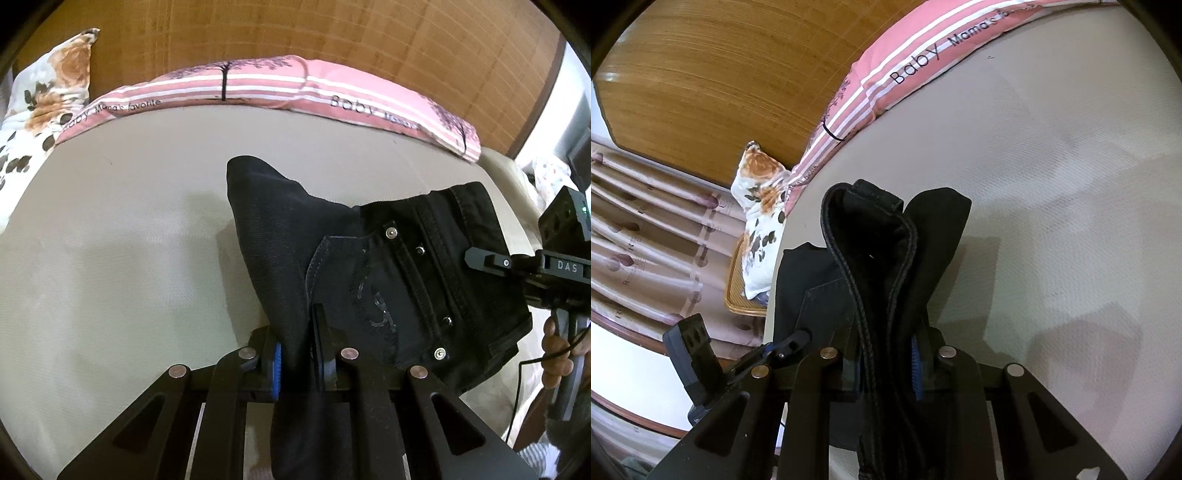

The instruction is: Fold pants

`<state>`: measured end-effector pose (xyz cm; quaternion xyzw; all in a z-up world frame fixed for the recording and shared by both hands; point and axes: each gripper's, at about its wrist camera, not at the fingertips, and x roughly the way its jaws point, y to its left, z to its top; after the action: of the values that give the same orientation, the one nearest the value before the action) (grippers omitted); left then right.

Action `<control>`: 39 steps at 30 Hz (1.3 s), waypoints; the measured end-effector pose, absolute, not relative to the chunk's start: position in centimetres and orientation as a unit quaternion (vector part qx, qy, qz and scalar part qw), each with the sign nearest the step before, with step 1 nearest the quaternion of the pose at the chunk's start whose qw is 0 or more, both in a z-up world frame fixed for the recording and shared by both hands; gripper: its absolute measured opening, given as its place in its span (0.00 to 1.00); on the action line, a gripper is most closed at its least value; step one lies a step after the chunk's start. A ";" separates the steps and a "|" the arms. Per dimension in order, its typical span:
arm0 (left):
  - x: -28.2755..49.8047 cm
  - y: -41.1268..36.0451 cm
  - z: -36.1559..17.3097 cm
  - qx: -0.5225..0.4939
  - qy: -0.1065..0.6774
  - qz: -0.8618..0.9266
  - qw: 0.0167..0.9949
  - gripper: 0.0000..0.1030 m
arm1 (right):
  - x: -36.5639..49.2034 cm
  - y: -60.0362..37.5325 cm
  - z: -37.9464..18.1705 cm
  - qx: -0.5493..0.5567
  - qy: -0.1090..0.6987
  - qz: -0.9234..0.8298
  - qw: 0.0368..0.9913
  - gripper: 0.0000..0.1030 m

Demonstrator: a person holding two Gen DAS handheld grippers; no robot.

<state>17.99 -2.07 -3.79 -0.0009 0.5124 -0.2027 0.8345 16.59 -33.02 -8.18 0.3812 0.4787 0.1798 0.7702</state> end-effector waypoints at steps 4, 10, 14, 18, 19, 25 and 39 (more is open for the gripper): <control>20.1 -1.8 -3.8 -0.001 0.507 -0.198 0.839 0.13 | 18.7 -32.7 -8.1 0.383 0.479 0.180 0.769 0.19; 23.8 -1.3 -3.7 -0.003 0.500 -0.188 0.845 0.13 | 22.3 -31.9 -8.0 0.379 0.480 0.181 0.771 0.19; 25.7 -0.9 -3.7 -0.003 0.497 -0.178 0.849 0.13 | 24.5 -31.3 -7.9 0.377 0.480 0.181 0.771 0.19; 27.3 -0.7 -3.9 0.002 0.495 -0.170 0.852 0.13 | 25.9 -30.8 -8.0 0.373 0.479 0.177 0.775 0.18; 27.6 -0.6 -4.1 0.002 0.496 -0.169 0.852 0.13 | 26.1 -30.8 -8.2 0.372 0.479 0.174 0.776 0.18; 28.1 -0.3 -7.0 0.012 0.516 -0.149 0.843 0.21 | 25.9 -30.8 -9.7 0.321 0.496 0.122 0.798 0.34; 23.1 0.9 -8.3 0.028 0.508 -0.107 0.854 0.51 | 20.0 -30.1 -9.9 0.247 0.491 0.072 0.832 0.60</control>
<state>23.14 0.91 -8.26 0.0277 0.5077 -0.1068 0.8545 20.00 -30.13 -9.95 0.2473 0.4911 0.0723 0.8321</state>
